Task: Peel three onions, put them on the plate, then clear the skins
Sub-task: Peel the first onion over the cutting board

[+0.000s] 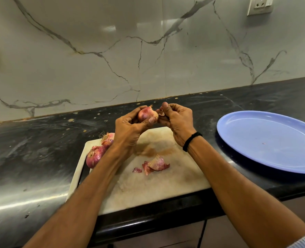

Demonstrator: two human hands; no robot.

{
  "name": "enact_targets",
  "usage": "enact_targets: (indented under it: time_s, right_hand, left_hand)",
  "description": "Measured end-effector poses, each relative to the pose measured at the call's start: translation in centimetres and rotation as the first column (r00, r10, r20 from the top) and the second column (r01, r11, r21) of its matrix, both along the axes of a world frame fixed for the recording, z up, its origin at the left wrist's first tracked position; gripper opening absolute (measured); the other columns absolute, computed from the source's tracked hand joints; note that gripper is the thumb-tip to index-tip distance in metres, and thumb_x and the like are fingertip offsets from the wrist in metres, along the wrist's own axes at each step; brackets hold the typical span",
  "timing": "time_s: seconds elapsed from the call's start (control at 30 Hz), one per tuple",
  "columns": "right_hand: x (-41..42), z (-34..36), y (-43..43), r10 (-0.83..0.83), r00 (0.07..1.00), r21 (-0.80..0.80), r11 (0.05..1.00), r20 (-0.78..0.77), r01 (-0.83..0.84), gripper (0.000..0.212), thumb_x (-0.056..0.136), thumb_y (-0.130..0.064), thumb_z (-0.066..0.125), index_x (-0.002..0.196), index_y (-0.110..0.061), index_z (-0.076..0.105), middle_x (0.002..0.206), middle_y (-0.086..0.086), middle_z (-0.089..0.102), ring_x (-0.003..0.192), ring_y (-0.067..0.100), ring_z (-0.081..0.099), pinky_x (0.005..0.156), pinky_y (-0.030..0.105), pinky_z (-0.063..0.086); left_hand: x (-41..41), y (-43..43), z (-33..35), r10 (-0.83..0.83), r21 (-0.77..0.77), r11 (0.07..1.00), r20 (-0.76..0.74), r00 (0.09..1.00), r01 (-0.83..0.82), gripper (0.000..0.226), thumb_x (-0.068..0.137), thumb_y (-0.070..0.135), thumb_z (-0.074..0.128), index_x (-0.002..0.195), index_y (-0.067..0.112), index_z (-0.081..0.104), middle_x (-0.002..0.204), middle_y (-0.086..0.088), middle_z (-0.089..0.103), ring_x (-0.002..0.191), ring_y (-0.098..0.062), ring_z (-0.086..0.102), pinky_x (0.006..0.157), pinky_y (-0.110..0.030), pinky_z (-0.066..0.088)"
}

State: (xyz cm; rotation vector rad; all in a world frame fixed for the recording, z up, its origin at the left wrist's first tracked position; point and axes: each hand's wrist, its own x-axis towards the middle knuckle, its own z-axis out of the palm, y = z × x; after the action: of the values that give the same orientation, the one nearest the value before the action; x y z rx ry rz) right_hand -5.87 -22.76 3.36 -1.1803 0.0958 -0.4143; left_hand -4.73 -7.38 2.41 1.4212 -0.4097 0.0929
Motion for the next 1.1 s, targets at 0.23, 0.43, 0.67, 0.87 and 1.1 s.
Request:
enact_targets:
  time_s: [0.23, 0.43, 0.67, 0.87, 1.1]
  right_hand:
    - [-0.3, -0.4, -1.0, 0.005, 1.0, -0.177, 0.984, 0.005, -0.004, 0.017, 0.092, 0.003, 0.055, 0.099, -0.002, 0.07, 0.09, 0.013, 0.074, 0.085, 0.026, 0.072, 0.074, 0.036, 0.06]
    - [-0.5, -0.4, -0.9, -0.037, 0.991, -0.353, 0.932, 0.127, 0.08, 0.009, 0.091, -0.009, 0.063, 0.094, -0.011, 0.072, 0.092, 0.007, 0.073, 0.085, 0.011, 0.067, 0.074, 0.022, 0.052]
    - [-0.1, -0.7, -0.1, 0.101, 0.958, -0.552, 0.831, 0.27, 0.068, 0.017, 0.087, -0.011, 0.071, 0.102, -0.008, 0.064, 0.102, 0.01, 0.067, 0.097, 0.022, 0.065, 0.084, 0.039, 0.058]
    - [-0.3, -0.8, 0.2, 0.119, 0.945, -0.608, 0.788, 0.306, 0.098, 0.022, 0.084, -0.013, 0.075, 0.103, -0.009, 0.065, 0.102, 0.001, 0.068, 0.097, 0.014, 0.066, 0.088, 0.038, 0.057]
    - [0.0, -0.9, 0.1, 0.057, 0.943, -0.602, 0.782, 0.327, 0.162, 0.018, 0.083, -0.013, 0.075, 0.1, -0.01, 0.069, 0.102, 0.002, 0.069, 0.097, 0.014, 0.067, 0.084, 0.038, 0.058]
  left_hand:
    - [0.5, 0.2, 0.1, 0.002, -0.041, 0.999, 0.003, 1.0, -0.002, 0.053, 0.065, 0.017, 0.082, 0.117, 0.013, 0.07, 0.12, -0.012, 0.068, 0.116, -0.032, 0.065, 0.097, -0.046, 0.056]
    - [0.5, 0.2, 0.2, -0.028, -0.018, 0.999, 0.044, 0.999, 0.029, 0.044, 0.08, 0.003, 0.075, 0.122, 0.011, 0.065, 0.122, -0.008, 0.064, 0.115, -0.028, 0.064, 0.085, -0.031, 0.059]
    - [0.8, 0.3, 0.0, -0.081, -0.055, 0.995, 0.031, 0.996, 0.082, 0.058, 0.072, 0.024, 0.084, 0.127, 0.012, 0.066, 0.132, -0.015, 0.061, 0.124, -0.035, 0.061, 0.104, -0.049, 0.051]
    - [0.5, 0.4, 0.5, -0.172, -0.17, 0.971, -0.023, 0.985, 0.165, 0.054, 0.077, 0.005, 0.069, 0.13, 0.008, 0.062, 0.139, -0.023, 0.053, 0.114, -0.035, 0.064, 0.098, -0.044, 0.056]
    - [0.5, 0.1, 0.5, -0.127, -0.146, 0.981, -0.009, 0.992, 0.124, 0.051, 0.075, 0.011, 0.071, 0.125, 0.011, 0.064, 0.136, -0.022, 0.052, 0.121, -0.041, 0.06, 0.097, -0.045, 0.057]
